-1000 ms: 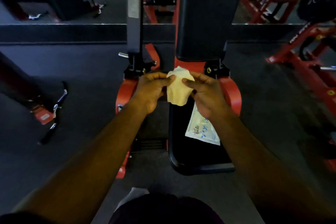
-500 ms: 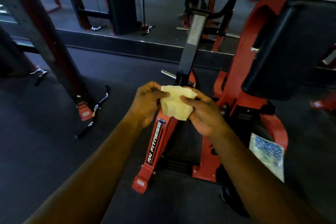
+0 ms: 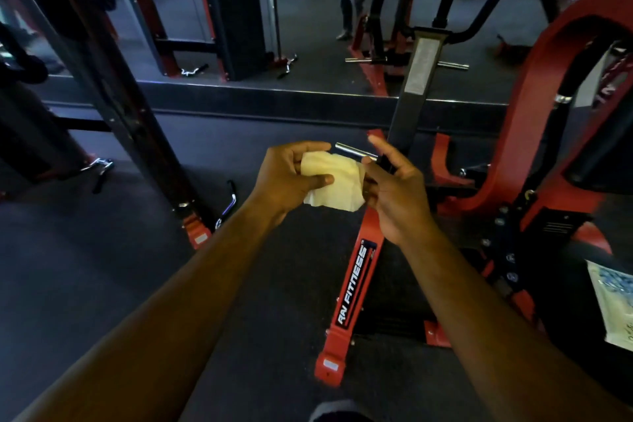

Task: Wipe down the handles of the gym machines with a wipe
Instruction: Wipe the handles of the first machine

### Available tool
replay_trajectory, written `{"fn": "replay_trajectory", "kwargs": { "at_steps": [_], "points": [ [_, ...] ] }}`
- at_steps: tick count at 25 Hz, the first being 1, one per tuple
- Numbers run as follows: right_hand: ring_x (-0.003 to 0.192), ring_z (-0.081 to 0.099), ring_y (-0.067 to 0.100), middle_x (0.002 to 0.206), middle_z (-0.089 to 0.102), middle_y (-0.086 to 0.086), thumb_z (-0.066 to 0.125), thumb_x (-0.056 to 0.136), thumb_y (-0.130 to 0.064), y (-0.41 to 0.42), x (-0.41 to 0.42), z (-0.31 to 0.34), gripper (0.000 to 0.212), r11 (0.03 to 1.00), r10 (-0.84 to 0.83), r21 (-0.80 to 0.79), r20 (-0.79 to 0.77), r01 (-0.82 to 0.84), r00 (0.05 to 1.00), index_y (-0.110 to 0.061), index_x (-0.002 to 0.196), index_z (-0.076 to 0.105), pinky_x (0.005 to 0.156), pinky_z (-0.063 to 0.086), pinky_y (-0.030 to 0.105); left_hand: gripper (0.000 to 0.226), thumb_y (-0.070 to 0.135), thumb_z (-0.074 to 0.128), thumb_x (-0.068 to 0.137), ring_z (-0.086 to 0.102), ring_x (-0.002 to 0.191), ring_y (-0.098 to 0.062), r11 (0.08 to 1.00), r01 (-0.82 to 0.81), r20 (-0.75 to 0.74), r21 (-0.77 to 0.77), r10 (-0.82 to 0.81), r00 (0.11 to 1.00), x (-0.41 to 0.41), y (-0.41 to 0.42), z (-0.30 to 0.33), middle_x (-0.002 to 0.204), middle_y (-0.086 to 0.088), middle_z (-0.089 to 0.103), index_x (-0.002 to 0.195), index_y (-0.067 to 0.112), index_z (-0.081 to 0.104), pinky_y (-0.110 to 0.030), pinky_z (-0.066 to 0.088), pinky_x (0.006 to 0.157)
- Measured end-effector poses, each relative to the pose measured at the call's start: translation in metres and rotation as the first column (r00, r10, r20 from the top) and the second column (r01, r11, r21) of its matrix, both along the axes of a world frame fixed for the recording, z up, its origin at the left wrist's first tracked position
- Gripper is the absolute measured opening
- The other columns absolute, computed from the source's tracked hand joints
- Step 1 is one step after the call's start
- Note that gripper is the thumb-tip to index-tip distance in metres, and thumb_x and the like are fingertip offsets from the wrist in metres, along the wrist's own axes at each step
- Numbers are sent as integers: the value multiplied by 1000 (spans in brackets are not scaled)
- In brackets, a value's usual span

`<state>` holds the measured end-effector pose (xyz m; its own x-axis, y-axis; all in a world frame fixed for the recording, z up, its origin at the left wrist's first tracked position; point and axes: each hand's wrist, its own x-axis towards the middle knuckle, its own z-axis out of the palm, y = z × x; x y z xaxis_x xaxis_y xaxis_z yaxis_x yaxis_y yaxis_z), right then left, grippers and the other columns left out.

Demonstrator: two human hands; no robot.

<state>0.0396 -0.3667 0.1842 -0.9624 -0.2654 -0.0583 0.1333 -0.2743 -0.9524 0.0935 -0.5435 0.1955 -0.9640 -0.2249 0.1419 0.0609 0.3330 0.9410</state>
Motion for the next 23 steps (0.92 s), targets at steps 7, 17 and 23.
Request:
{"fn": "replay_trajectory", "kwargs": {
  "at_steps": [7, 17, 23],
  "points": [
    [106, 68, 24, 114, 71, 7, 69, 85, 3, -60, -66, 7, 30, 990, -9, 134, -197, 36, 980, -21, 102, 74, 82, 58, 37, 43, 1, 77, 79, 65, 99, -7, 992, 10, -84, -124, -20, 996, -77, -60, 6, 115, -2, 68, 120, 11, 67, -16, 55, 82],
    [107, 58, 0, 113, 64, -2, 86, 73, -23, -115, -289, -8, 22, 709, -100, 507, -615, 490, 782, -25, 88, 70, 92, 45, 20, 21, 13, 83, 75, 52, 92, -3, 850, 285, -46, -442, -339, 939, -354, -110, 12, 101, 7, 53, 94, 19, 76, -4, 39, 73],
    [86, 71, 26, 89, 73, 11, 75, 84, -16, -106, -420, 4, 18, 859, -452, 161, -207, 485, 868, -5, 97, 71, 77, 58, 40, 19, 2, 77, 80, 72, 81, -18, 928, 367, -101, 70, -359, 928, -512, -92, 25, 88, -6, 75, 91, 16, 71, -30, 58, 72]
  ]
}}
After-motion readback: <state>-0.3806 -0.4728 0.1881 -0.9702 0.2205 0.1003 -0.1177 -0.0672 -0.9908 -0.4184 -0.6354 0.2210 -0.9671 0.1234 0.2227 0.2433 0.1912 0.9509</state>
